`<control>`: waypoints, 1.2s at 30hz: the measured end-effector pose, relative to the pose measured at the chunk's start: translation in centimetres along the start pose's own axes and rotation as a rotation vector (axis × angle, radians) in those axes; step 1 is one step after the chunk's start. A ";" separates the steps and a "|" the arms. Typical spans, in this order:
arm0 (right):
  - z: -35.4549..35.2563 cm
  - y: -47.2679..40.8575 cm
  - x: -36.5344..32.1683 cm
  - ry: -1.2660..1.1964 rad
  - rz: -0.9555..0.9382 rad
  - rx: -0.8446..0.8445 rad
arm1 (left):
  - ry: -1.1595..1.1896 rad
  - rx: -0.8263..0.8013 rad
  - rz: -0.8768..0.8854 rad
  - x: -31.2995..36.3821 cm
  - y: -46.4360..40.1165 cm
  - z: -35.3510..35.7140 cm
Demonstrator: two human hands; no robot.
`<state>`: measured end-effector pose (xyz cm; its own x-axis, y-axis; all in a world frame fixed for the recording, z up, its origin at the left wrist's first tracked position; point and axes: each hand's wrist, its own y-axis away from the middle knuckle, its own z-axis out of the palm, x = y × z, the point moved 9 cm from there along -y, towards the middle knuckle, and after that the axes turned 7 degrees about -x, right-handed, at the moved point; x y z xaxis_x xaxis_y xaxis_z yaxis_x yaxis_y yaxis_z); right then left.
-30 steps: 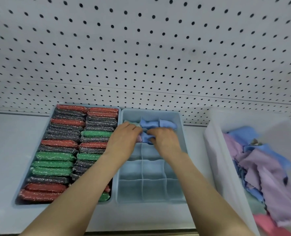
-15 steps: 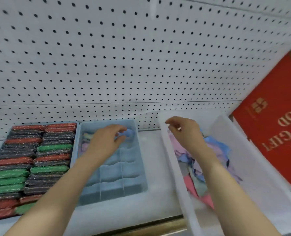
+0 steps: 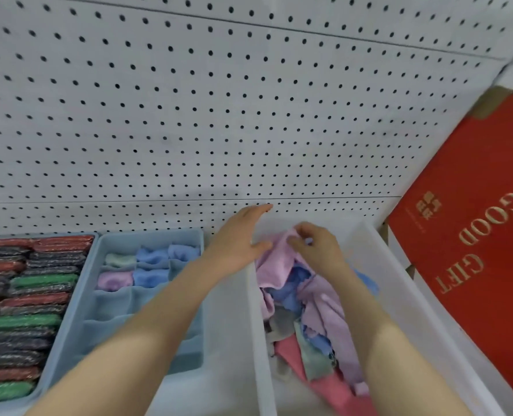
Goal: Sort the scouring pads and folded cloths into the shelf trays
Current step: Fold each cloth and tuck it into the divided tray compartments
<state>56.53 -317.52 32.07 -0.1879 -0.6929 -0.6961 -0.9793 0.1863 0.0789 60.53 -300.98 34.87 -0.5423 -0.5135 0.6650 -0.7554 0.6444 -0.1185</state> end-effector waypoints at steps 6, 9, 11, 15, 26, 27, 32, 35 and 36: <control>-5.1 1.7 -8.0 -0.472 -0.294 -0.175 | 0.282 -0.135 -0.012 2.2 -1.6 -0.3; -6.9 1.8 -9.0 -0.538 -0.303 -0.103 | 0.539 -0.105 -0.011 2.2 -1.2 -2.0; -7.5 1.9 -9.2 -0.585 -0.278 -0.062 | 0.637 -0.086 -0.023 2.0 -0.5 -3.3; -6.5 2.3 -10.3 -0.580 -0.243 -0.090 | 0.756 -0.039 -0.012 2.3 1.3 -6.8; -6.2 2.3 -13.6 -0.508 -0.219 -0.019 | 0.578 0.492 -0.077 -4.3 9.2 -21.3; -6.1 2.2 -13.9 -0.606 -0.220 -0.016 | 0.550 0.511 -0.092 -5.0 9.9 -22.0; -5.0 2.1 -15.8 -0.788 -0.222 0.037 | 0.400 0.581 -0.159 -6.7 13.3 -24.2; -3.3 2.8 -19.3 -0.640 -0.331 0.028 | 0.098 0.403 -0.175 -4.8 13.1 -23.0; -2.1 3.2 -21.1 -0.544 -0.387 -0.025 | 0.095 0.300 -0.163 -3.7 12.6 -21.8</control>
<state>57.21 -303.72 48.52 0.2355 -0.2547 -0.9379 -0.9712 -0.0260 -0.2368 61.06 -278.63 46.96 -0.3802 -0.5318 0.7568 -0.9111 0.3560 -0.2076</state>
